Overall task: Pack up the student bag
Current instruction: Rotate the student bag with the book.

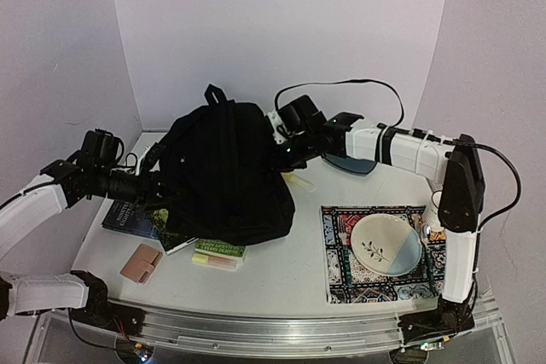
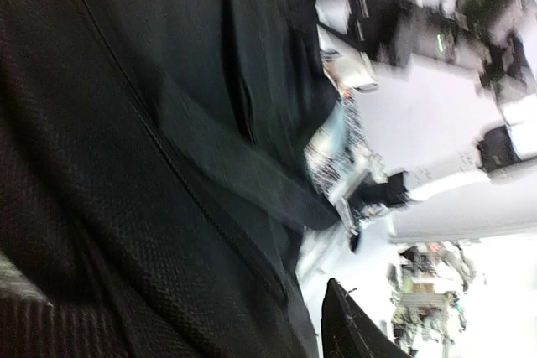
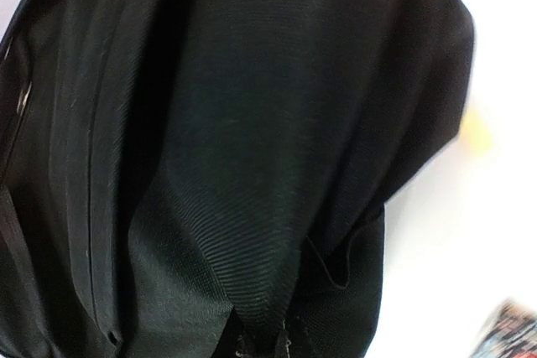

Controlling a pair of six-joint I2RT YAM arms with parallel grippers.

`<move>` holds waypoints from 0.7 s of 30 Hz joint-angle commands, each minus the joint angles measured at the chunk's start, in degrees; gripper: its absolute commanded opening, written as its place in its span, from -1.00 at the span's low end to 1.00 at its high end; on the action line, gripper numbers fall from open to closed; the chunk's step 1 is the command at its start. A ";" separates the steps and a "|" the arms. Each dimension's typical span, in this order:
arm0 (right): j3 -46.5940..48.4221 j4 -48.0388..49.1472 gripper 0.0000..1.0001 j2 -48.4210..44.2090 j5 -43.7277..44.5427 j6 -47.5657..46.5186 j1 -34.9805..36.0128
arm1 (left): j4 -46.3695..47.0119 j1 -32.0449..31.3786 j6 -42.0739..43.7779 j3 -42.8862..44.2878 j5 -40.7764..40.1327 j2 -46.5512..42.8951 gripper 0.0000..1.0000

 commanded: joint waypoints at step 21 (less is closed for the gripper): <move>-1.03 -4.15 0.53 -1.47 -1.00 -17.81 1.87 | -0.24 -13.75 -4.98 7.50 -30.71 2.34 0.61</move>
